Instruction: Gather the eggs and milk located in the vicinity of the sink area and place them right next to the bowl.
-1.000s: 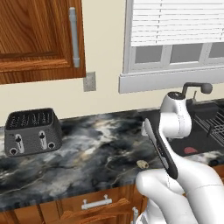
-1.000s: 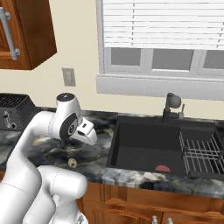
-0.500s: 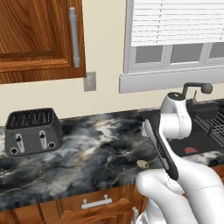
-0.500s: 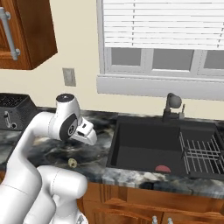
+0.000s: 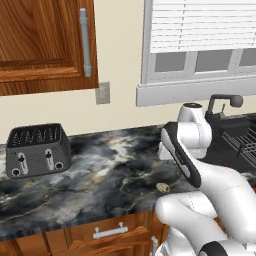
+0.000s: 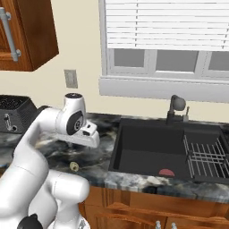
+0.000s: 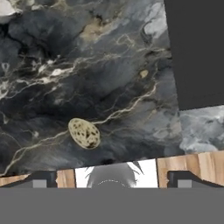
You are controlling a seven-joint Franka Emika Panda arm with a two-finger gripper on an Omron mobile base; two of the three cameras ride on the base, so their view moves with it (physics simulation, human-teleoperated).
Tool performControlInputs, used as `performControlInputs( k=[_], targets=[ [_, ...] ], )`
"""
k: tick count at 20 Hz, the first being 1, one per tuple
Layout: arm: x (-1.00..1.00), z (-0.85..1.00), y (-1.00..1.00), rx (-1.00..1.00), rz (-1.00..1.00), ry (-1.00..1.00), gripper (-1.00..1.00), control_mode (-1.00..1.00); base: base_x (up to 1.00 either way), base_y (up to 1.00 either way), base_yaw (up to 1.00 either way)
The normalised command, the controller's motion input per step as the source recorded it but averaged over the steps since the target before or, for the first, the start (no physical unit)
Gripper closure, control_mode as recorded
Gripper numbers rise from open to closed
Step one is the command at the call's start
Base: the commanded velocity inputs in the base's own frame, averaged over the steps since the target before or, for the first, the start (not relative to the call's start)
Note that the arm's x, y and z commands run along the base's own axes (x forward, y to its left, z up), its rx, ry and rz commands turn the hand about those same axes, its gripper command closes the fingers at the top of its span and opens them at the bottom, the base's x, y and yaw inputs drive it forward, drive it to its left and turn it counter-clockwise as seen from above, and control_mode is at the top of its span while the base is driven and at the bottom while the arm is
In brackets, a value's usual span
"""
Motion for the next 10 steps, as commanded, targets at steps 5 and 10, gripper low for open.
performControlInputs(
  k=[5, 10],
  targets=[
    [0.20, -0.14, 0.07, 0.00, 0.13, 0.10, -1.00, -1.00, 0.00, 0.00, 0.00],
    [0.00, -0.53, 0.04, 0.05, 0.02, -0.06, -1.00, -1.00, 0.00, 0.00, 0.00]
  ],
)
